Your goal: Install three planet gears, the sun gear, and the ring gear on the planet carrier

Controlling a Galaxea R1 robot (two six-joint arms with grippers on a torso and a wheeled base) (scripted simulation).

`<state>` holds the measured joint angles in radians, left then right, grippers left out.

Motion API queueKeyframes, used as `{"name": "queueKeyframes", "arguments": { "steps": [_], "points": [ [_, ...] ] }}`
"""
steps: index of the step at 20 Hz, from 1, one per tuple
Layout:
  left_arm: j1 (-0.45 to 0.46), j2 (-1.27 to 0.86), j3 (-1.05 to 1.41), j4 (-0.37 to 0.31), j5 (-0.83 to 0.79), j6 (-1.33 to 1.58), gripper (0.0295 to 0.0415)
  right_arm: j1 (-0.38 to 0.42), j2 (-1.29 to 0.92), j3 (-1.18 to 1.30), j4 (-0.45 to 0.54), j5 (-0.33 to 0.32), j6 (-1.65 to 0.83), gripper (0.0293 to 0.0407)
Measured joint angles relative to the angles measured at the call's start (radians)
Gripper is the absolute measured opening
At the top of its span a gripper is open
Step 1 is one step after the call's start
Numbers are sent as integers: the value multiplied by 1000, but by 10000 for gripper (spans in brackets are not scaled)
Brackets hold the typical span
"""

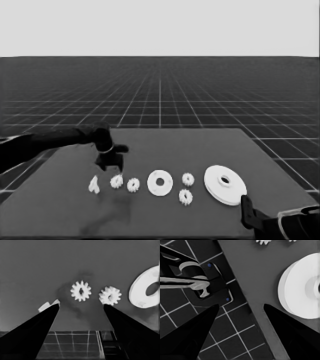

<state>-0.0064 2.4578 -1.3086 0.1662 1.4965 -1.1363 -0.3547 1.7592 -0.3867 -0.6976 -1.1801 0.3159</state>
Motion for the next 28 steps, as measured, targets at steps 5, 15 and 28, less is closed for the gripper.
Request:
{"name": "queueKeyframes", "arguments": {
  "steps": [5, 15, 28],
  "points": [
    [191, 54, -142, 152, -102, 54, 385, 0, 0, 0, 0, 0, 0, 385],
    [202, 60, -158, 161, -112, 60, 312, 0, 0, 0, 0, 0, 0, 385],
    [4, 6, -21, -7, -3, 3, 312, 0, 0, 0, 0, 0, 0, 385]
  ]
}}
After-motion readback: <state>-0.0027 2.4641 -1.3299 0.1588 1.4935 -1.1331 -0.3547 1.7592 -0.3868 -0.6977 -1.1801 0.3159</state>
